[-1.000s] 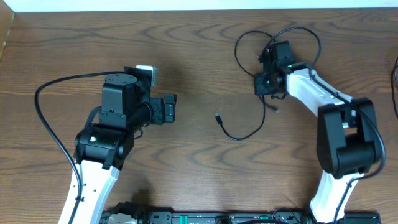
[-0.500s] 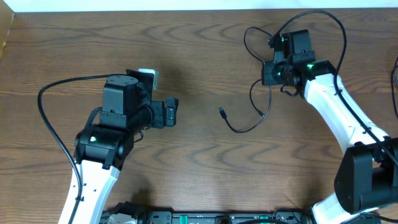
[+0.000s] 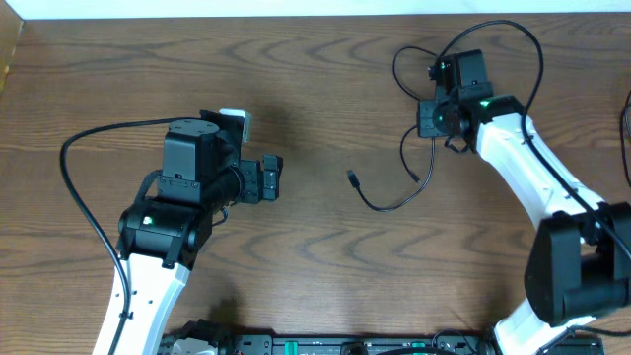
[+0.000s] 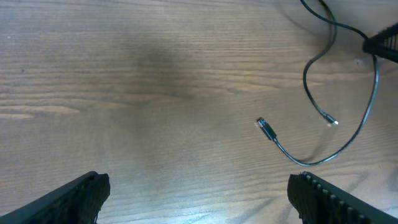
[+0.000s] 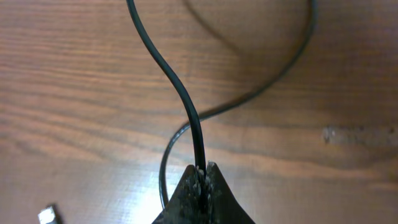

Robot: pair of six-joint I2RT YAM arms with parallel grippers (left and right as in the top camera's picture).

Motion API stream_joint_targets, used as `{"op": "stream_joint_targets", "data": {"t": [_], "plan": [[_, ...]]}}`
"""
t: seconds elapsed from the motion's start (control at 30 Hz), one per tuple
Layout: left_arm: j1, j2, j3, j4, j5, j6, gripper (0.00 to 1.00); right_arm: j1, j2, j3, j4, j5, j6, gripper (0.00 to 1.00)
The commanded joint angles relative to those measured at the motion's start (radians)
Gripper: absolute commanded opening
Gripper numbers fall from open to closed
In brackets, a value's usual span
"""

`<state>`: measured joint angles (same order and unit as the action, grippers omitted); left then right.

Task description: Untangle cables

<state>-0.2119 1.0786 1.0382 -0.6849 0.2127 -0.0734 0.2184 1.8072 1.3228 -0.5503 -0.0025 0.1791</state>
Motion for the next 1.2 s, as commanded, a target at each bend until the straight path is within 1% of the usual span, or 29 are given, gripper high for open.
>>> {"op": "stream_joint_targets", "data": {"t": [0.0,0.17,0.27,0.47,0.7,0.73,0.77,0.8,0.87,0.9,1.0,1.17], "plan": [[0.003,-0.01,-0.007,-0.003,0.016,0.01,0.96,0.003,0.068,0.002,0.058,0.05,0.019,0.01],[0.003,-0.01,-0.007,-0.003,0.016,0.01,0.96,-0.019,0.139,0.003,0.153,0.072,0.059,0.01],[0.003,-0.01,-0.007,-0.003,0.016,0.01,0.96,-0.058,0.191,0.006,0.204,0.071,0.072,0.01],[0.003,-0.01,-0.007,0.003,0.016,0.01,0.96,-0.11,0.241,0.006,0.21,0.071,0.074,0.01],[0.003,-0.01,-0.007,0.018,0.016,0.01,0.96,-0.108,0.287,0.006,0.195,0.07,0.075,0.01],[0.003,-0.01,-0.007,0.017,0.016,0.01,0.96,-0.106,0.291,0.006,0.195,0.066,0.076,0.04],[0.003,-0.01,-0.007,0.016,0.016,0.01,0.96,-0.105,0.301,0.006,0.195,0.063,0.076,0.11],[0.003,-0.01,-0.007,0.013,0.016,0.01,0.97,-0.105,0.306,0.006,0.192,0.063,0.087,0.13],[0.003,-0.01,-0.007,0.011,0.016,0.01,0.96,-0.105,0.32,0.006,0.181,0.063,0.098,0.21],[0.003,-0.01,-0.007,0.011,0.016,0.01,0.96,-0.105,0.323,0.006,0.178,0.063,0.097,0.28],[0.003,-0.01,-0.007,0.012,0.016,0.01,0.96,-0.104,0.323,0.006,0.171,0.061,0.097,0.29],[0.003,-0.01,-0.007,0.012,0.016,0.02,0.96,-0.101,0.323,0.006,0.177,-0.011,0.098,0.29]]}}
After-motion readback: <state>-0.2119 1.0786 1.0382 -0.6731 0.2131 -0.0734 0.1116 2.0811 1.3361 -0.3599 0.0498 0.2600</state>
